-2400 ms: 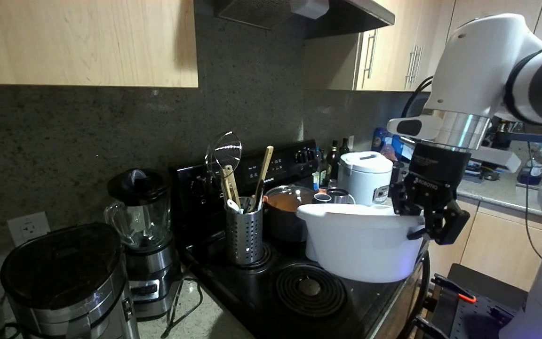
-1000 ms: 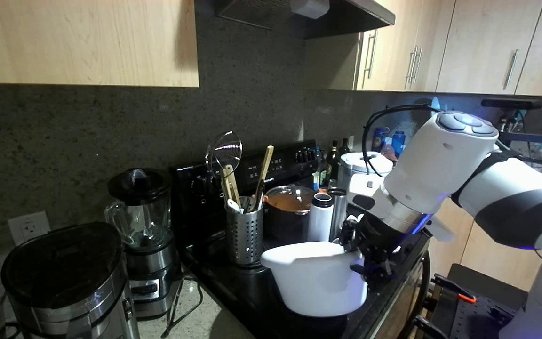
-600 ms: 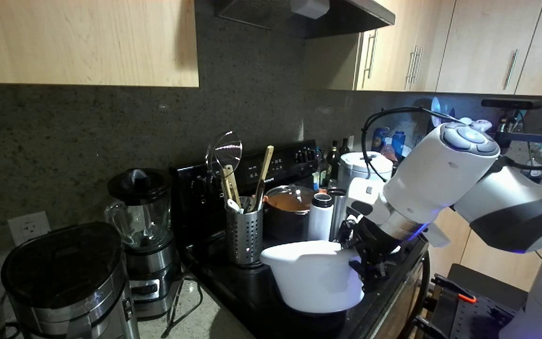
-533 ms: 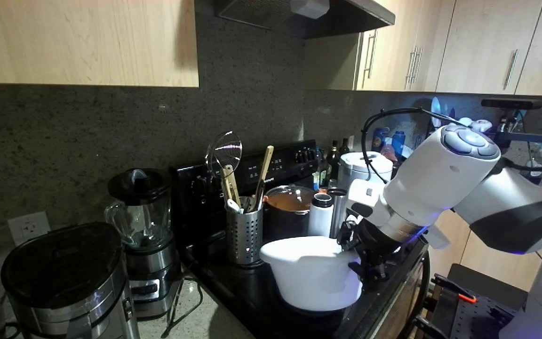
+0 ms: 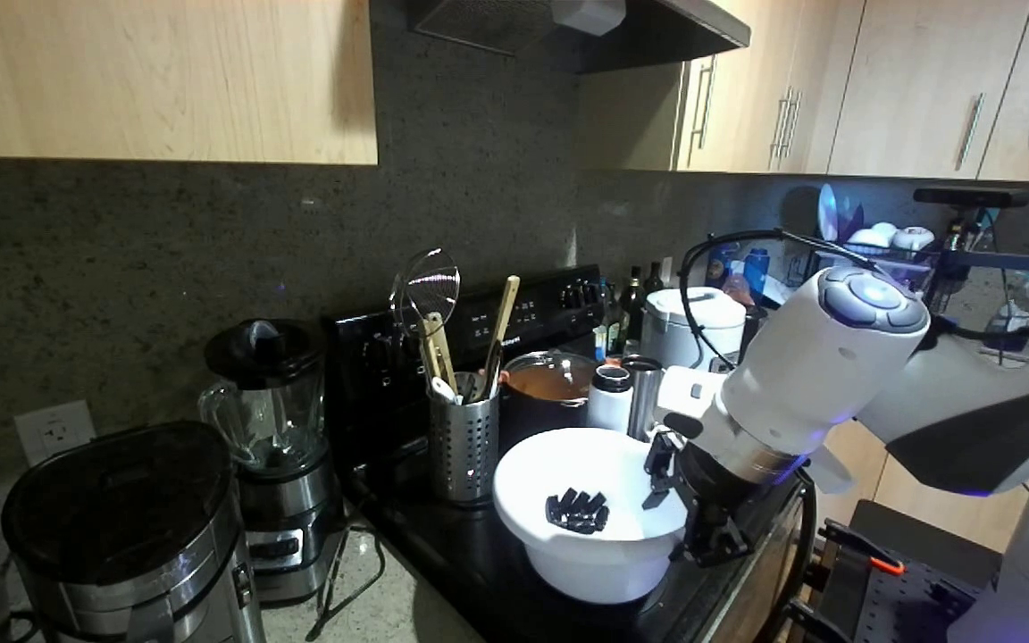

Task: Pick up the white dish from the stove, pour some some of its contents in the bowl and put the back on the stove.

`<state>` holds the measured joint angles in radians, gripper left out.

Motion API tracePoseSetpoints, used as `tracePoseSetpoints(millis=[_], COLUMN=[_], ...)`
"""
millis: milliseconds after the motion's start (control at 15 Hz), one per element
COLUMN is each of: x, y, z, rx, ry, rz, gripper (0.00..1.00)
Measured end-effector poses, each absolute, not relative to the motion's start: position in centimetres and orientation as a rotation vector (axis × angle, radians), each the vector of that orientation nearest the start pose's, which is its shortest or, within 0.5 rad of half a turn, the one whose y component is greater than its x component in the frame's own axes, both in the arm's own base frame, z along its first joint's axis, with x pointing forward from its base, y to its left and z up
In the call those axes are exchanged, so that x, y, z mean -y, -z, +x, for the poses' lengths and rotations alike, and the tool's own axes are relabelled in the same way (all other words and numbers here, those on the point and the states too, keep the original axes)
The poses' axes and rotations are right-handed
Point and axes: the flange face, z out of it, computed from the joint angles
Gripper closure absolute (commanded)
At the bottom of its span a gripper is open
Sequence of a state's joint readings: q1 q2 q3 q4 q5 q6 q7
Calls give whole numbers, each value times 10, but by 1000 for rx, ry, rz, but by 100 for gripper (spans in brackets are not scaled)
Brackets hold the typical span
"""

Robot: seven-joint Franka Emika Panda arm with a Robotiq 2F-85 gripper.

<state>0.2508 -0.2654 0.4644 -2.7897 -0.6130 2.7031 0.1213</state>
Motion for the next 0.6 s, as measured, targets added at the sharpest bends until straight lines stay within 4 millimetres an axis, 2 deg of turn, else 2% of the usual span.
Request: tracePoseSetpoints(millis=[67,133,400,600], x=[-260,-260,-260,-256], y=[-287,-287,-289,-293], z=[285,286,288,292], rx=[1842,1836,1760,1667], ry=[463,458,413,283], rz=[-2904,-2905,-2900,-2852], gripper=[1,0,0,0])
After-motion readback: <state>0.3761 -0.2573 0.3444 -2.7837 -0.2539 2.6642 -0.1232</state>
